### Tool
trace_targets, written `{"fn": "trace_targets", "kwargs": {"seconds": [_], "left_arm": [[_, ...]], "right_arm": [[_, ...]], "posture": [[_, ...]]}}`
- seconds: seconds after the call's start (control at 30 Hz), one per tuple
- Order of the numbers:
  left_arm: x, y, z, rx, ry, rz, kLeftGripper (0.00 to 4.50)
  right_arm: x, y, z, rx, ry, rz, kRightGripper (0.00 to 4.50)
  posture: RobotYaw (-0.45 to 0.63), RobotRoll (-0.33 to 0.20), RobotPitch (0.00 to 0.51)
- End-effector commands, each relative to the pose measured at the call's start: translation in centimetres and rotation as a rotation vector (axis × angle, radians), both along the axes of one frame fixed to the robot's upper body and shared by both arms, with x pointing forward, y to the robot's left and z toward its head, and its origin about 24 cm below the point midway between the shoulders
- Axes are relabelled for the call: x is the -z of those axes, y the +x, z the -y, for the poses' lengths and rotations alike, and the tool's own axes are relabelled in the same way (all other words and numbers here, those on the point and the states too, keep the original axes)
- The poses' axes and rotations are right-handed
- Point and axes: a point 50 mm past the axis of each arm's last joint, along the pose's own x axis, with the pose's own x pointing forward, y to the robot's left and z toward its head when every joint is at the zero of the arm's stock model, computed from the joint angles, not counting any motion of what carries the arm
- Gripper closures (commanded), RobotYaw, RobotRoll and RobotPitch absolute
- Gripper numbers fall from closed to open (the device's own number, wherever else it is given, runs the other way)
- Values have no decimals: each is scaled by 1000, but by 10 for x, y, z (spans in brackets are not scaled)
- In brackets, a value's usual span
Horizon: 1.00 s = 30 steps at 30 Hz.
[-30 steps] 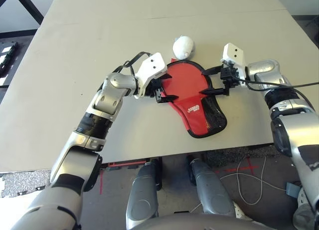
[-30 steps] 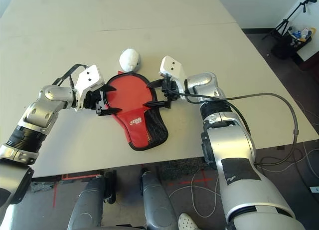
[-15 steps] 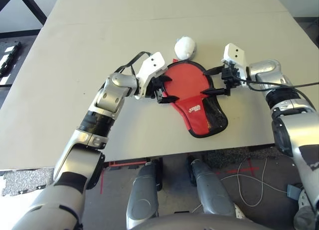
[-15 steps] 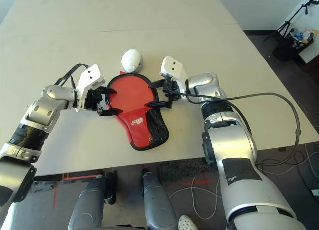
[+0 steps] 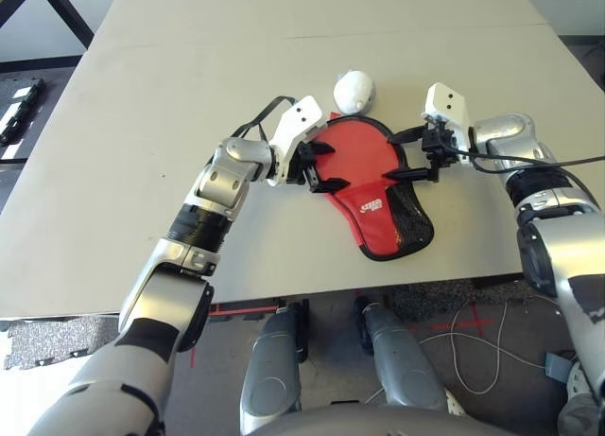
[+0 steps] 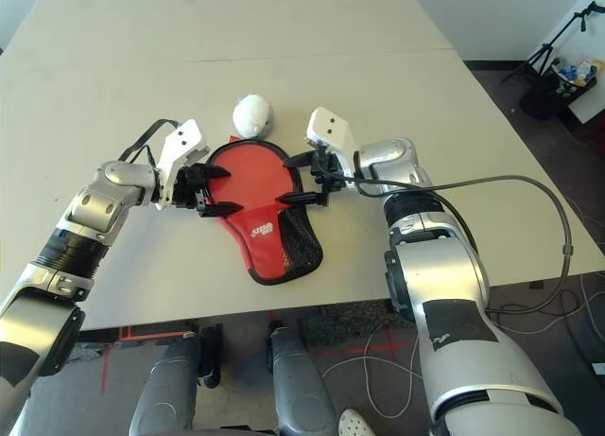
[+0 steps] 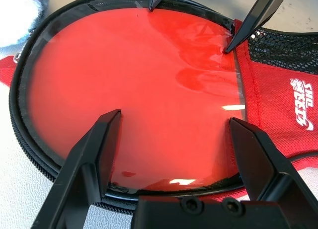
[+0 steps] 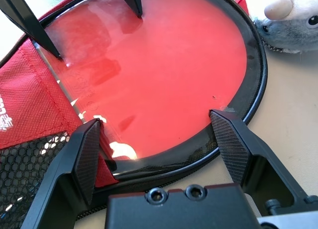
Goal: Store the ping-pong paddle in its case and zip it.
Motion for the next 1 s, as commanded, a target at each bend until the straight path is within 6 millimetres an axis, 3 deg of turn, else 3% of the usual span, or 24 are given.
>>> {"fn": "trace_targets", "kwargs": {"seconds": [0.03, 0.27, 0.4, 0.63, 1.0], "left_arm": [[25, -3, -1, -20, 58, -92, 68], [26, -4, 0, -22, 61, -105, 68], [28, -6, 0, -15, 70, -122, 68], [27, -6, 2, -13, 62, -119, 68], [27, -6, 2, -15, 56, -113, 68]], "right_arm": [[17, -3, 7, 39, -14, -79, 0], [-10, 1, 8, 50, 102, -47, 0], [-34, 6, 12, 100, 190, 1, 0], [-61, 14, 16, 219, 293, 88, 0], [-48, 29, -2, 451, 341, 94, 0]], "posture": [[-35, 0, 275], [-33, 0, 275], [-34, 0, 274], [-35, 0, 273], [-24, 0, 268]]}}
